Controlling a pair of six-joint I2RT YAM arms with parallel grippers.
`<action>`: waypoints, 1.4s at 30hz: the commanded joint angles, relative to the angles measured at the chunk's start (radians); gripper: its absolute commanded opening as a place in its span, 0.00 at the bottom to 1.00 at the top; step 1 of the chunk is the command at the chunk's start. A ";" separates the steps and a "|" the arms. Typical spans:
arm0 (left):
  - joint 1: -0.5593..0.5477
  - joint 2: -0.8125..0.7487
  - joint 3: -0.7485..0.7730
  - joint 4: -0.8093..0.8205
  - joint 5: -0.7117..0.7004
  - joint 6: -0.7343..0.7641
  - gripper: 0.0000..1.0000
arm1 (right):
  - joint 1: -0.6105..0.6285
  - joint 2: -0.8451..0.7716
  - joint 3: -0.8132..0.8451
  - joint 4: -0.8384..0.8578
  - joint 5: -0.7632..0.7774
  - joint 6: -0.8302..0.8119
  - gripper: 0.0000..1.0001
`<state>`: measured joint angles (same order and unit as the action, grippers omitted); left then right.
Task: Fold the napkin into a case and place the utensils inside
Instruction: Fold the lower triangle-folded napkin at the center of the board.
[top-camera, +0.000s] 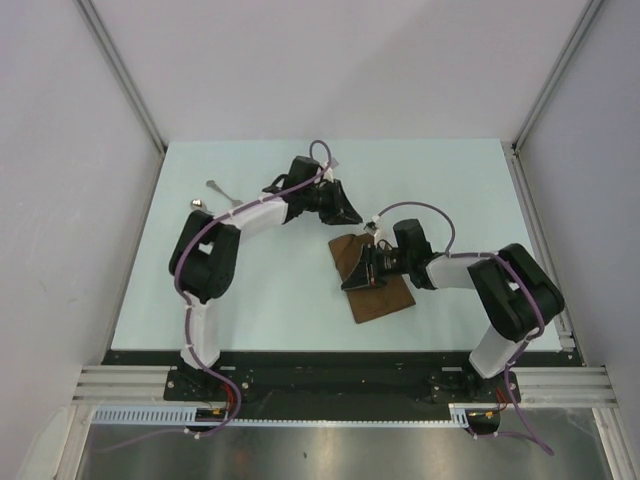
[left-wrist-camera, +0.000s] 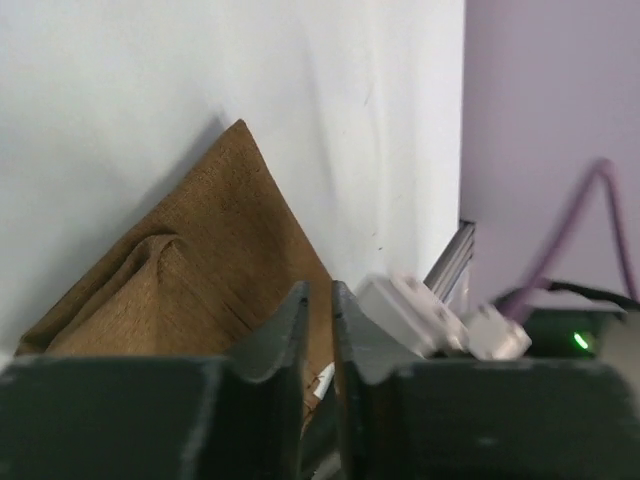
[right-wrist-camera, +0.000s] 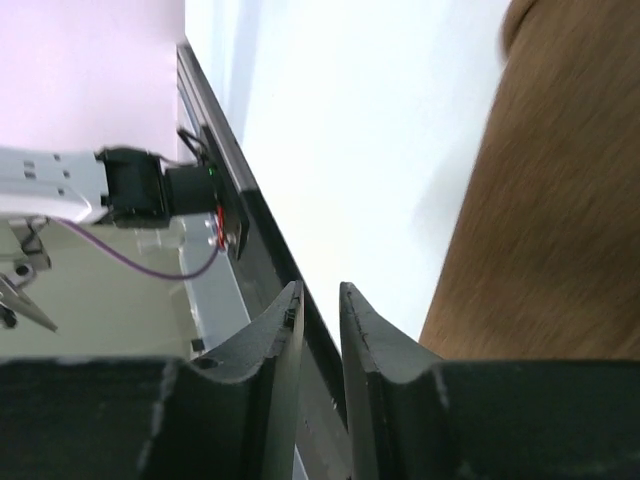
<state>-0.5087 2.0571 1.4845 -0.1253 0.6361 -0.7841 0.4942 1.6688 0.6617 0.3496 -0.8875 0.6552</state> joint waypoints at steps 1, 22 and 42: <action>0.053 -0.048 -0.066 0.038 0.026 -0.006 0.13 | -0.042 0.118 0.078 0.101 -0.022 0.049 0.25; 0.035 0.100 -0.083 0.064 -0.079 0.045 0.07 | -0.072 0.293 0.114 0.204 -0.067 0.093 0.14; -0.030 -0.055 -0.282 0.121 -0.139 -0.018 0.11 | -0.023 0.063 -0.154 0.086 -0.051 -0.014 0.17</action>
<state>-0.5114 1.9724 1.2633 -0.0483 0.5335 -0.7883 0.4721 1.7153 0.5365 0.3752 -0.9398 0.6540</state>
